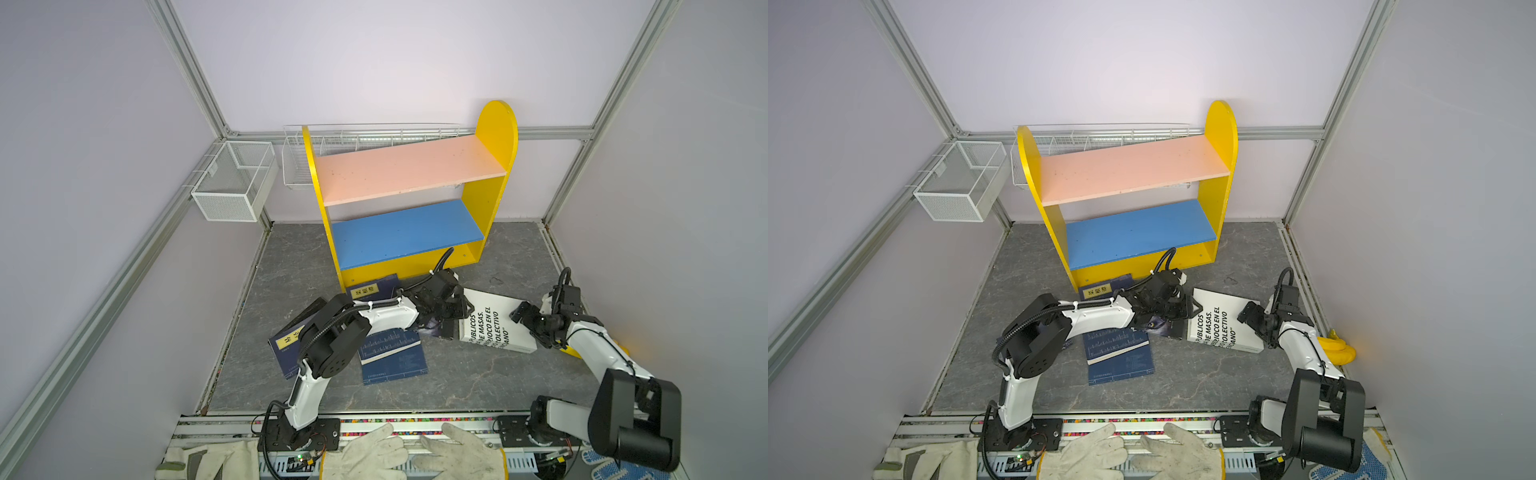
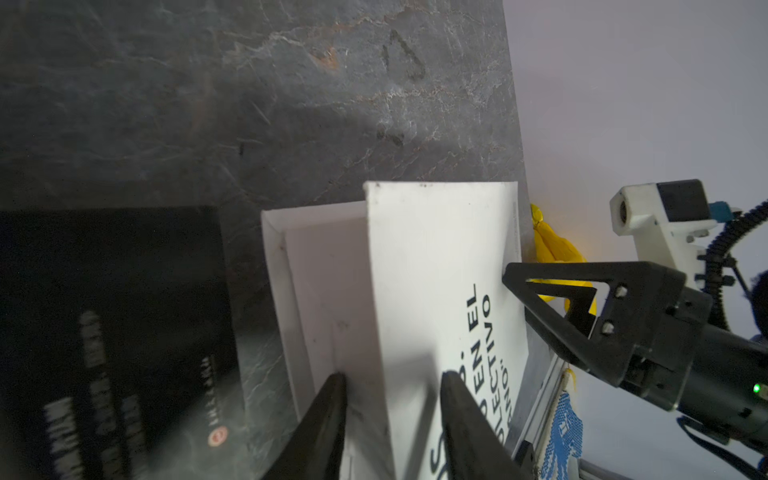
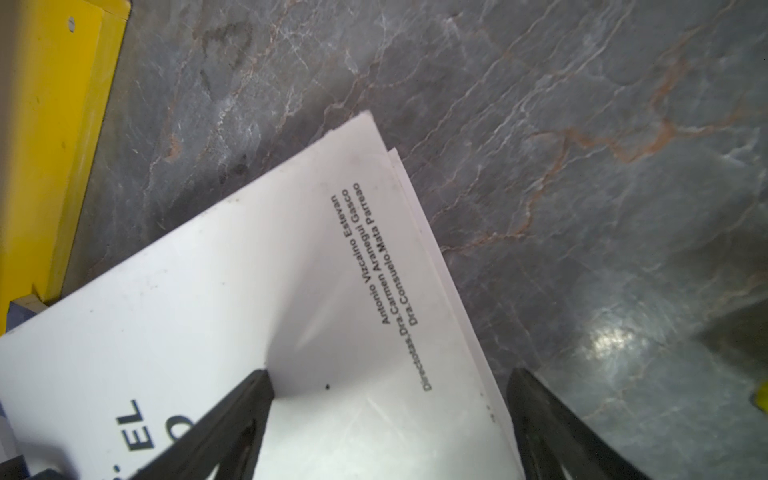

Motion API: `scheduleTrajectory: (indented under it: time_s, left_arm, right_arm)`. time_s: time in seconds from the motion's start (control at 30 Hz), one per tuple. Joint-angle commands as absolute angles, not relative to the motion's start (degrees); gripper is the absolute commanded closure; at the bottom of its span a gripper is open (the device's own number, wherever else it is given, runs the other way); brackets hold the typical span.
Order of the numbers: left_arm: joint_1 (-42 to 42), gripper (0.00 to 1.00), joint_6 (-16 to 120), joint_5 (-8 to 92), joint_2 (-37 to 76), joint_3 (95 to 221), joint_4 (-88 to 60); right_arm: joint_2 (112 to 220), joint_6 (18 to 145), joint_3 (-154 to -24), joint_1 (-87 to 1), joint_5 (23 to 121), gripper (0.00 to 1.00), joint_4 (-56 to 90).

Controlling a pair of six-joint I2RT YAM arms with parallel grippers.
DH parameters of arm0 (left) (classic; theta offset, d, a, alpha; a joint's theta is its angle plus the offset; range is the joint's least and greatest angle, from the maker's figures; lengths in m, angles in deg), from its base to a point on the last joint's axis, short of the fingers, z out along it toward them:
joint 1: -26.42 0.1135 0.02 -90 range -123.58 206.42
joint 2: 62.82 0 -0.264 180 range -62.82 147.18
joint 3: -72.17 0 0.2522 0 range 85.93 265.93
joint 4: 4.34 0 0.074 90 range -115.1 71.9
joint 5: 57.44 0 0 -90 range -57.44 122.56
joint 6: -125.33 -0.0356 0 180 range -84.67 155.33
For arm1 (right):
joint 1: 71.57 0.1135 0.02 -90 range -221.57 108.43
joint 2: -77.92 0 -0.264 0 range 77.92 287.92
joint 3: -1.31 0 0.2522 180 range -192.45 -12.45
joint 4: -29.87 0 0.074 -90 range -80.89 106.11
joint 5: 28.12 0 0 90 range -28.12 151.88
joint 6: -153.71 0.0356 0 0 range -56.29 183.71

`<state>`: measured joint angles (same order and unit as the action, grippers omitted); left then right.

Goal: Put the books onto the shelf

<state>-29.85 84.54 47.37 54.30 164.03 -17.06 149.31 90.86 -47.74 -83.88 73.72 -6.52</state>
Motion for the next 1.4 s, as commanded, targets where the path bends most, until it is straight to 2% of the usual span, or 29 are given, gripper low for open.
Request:
scheduleTrajectory:
  time_s: [0.0,0.23,0.6,0.93,1.37]
  left_arm:
    - [-31.5,0.75,83.06,49.17,50.72,164.87,-16.91]
    - [-31.68,1.0,82.1,47.11,49.34,166.47,-21.27]
    - [-31.7,1.0,80.34,45.61,45.34,170.56,-30.41]
    - [-31.26,1.0,77.35,41.36,39.17,177.01,-47.14]
    - [-26.23,1.0,76.24,37.66,32.24,176.34,-56.42]
  right_arm:
    - [151.11,92.68,-46.03,-83.2,80.06,0.08,-5.37]
    - [151.36,94.09,-45.76,-82.3,82.51,0.06,-3.36]
    - [147.71,94.77,-49.34,-79.78,84.34,0.07,-3.67]
    - [136.6,91.0,-54.6,-75.21,75.81,0.09,-6.25]
    - [129.74,85.02,-53.93,-68.06,73.0,0.1,-5.13]
